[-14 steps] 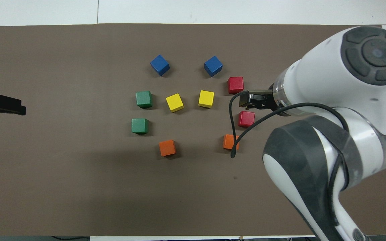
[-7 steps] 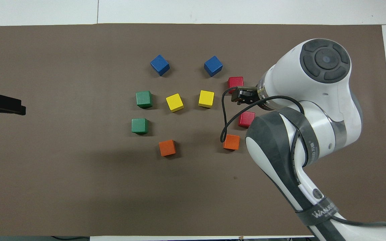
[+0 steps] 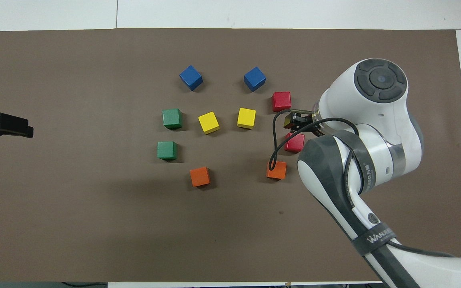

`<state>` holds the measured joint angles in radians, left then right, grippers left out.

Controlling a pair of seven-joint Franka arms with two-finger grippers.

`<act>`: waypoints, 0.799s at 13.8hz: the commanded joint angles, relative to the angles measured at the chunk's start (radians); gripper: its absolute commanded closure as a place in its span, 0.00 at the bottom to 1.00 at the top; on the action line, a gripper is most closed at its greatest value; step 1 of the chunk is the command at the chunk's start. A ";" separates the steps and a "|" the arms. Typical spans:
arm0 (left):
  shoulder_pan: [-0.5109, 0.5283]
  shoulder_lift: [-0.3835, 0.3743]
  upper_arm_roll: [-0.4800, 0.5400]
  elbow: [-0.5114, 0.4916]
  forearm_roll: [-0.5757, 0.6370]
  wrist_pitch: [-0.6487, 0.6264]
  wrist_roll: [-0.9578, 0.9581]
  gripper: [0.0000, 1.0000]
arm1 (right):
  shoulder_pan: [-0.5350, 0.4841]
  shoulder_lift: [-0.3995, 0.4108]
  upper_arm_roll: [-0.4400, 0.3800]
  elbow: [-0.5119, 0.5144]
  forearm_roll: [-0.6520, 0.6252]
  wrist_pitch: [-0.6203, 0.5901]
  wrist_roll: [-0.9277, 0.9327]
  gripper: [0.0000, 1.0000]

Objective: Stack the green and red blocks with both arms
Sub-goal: 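Reach the right gripper to the red block nearer the robot and grasp it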

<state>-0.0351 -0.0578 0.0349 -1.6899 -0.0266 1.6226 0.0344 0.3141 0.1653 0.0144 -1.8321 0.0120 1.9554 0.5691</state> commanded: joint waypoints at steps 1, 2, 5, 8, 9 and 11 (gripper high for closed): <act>-0.016 -0.020 0.007 -0.013 0.014 -0.001 -0.008 0.00 | -0.012 -0.036 0.009 -0.093 -0.003 0.079 0.028 0.00; -0.016 -0.020 0.008 -0.013 0.014 -0.003 -0.008 0.00 | -0.013 -0.039 0.009 -0.101 -0.003 0.080 0.028 0.00; -0.016 -0.020 0.007 -0.013 0.014 -0.003 -0.008 0.00 | -0.013 -0.038 0.009 -0.136 -0.004 0.126 0.037 0.00; -0.016 -0.020 0.007 -0.011 0.014 0.000 -0.008 0.00 | -0.013 -0.033 0.010 -0.182 -0.003 0.215 0.035 0.00; -0.016 -0.020 0.008 -0.011 0.016 0.000 -0.008 0.00 | -0.013 -0.029 0.010 -0.187 -0.003 0.229 0.035 0.00; -0.014 -0.022 0.008 -0.011 0.016 0.000 -0.008 0.00 | -0.013 -0.026 0.010 -0.200 -0.003 0.258 0.034 0.00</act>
<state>-0.0352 -0.0588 0.0345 -1.6899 -0.0266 1.6226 0.0344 0.3113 0.1582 0.0145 -1.9957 0.0120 2.1747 0.5805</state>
